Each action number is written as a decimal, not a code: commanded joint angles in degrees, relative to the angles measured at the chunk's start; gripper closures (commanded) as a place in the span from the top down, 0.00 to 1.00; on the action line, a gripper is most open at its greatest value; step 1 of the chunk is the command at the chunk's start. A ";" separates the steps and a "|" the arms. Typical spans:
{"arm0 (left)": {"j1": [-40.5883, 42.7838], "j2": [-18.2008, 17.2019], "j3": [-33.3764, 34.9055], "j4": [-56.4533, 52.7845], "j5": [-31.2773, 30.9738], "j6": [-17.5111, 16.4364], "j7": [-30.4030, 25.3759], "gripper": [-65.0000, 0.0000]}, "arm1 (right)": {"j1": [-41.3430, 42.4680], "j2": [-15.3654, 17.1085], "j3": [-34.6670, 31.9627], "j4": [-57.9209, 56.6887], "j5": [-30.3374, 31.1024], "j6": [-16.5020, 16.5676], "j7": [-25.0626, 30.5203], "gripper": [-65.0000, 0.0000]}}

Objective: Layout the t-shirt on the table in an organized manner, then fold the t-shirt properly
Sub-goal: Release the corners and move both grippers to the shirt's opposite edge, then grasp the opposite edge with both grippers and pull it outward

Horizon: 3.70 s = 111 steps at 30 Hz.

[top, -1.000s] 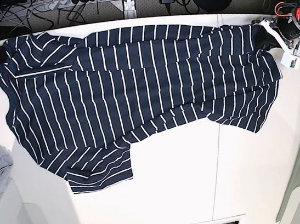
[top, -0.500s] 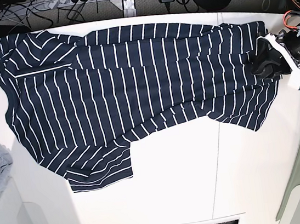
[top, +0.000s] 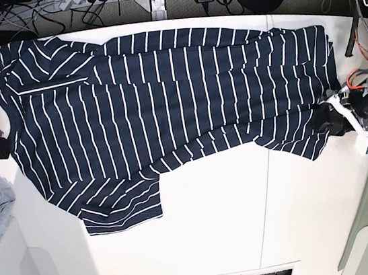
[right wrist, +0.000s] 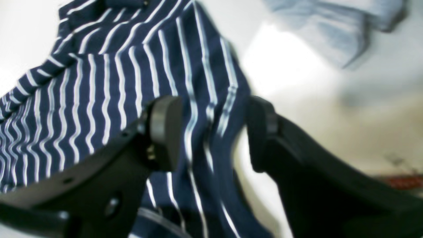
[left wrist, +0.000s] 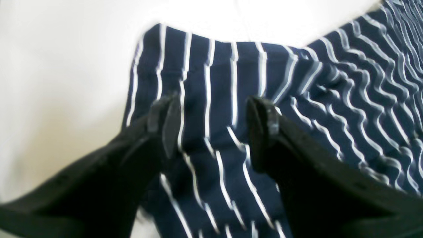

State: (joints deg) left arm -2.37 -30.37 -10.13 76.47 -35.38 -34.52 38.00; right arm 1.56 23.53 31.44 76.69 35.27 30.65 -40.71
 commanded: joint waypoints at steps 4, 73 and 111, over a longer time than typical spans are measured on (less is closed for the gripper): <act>-9.29 -1.03 6.14 -8.41 4.20 1.88 -6.40 0.53 | 6.64 -0.13 -2.73 -5.57 0.63 0.00 1.49 0.48; -27.39 -0.48 13.99 -42.03 4.85 -1.44 -11.19 0.00 | 27.45 -2.38 -14.05 -39.95 -22.40 1.09 24.30 0.00; -10.16 -14.29 13.86 -22.62 -31.45 -5.48 20.06 0.00 | 8.66 8.28 -13.79 -24.20 -12.35 2.51 21.42 0.00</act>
State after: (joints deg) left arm -11.49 -43.31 4.16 53.15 -65.84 -39.70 58.46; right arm 9.28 30.55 17.23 51.51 21.93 33.08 -20.40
